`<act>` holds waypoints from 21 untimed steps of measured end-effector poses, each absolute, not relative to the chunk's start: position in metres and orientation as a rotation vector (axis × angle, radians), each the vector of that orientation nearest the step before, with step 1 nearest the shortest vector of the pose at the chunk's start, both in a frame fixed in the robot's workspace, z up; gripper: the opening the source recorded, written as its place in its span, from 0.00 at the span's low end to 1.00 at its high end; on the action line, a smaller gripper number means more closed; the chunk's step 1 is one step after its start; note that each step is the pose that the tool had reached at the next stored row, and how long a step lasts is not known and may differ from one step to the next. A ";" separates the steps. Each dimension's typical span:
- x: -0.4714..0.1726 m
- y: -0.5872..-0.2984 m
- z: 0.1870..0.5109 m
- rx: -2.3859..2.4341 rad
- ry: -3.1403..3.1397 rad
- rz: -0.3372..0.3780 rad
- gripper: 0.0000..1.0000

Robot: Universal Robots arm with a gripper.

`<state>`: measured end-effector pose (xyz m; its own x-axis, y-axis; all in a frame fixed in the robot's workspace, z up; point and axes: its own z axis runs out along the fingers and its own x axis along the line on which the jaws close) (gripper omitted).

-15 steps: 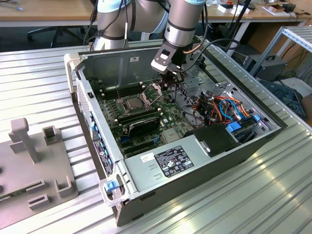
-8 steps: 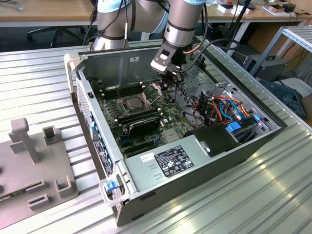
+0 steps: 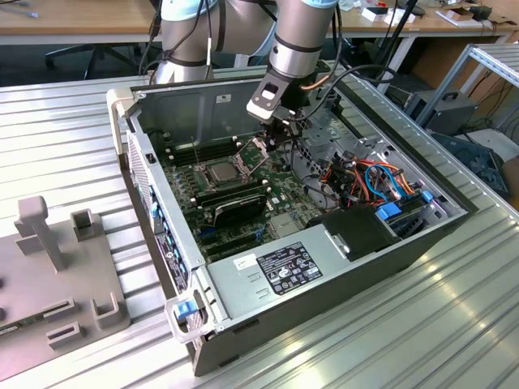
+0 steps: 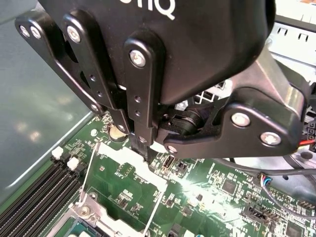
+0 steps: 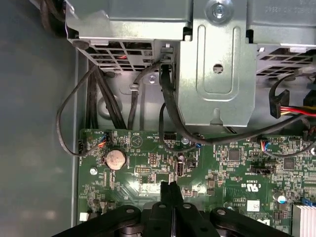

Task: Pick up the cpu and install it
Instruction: 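Close the cpu cover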

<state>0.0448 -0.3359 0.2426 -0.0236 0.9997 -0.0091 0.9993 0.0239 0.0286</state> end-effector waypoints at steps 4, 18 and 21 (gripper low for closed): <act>0.025 -0.336 0.243 2.172 2.224 0.031 0.11; -0.021 -0.336 0.242 2.164 2.216 0.048 0.11; -0.021 -0.336 0.242 2.164 2.216 0.048 0.11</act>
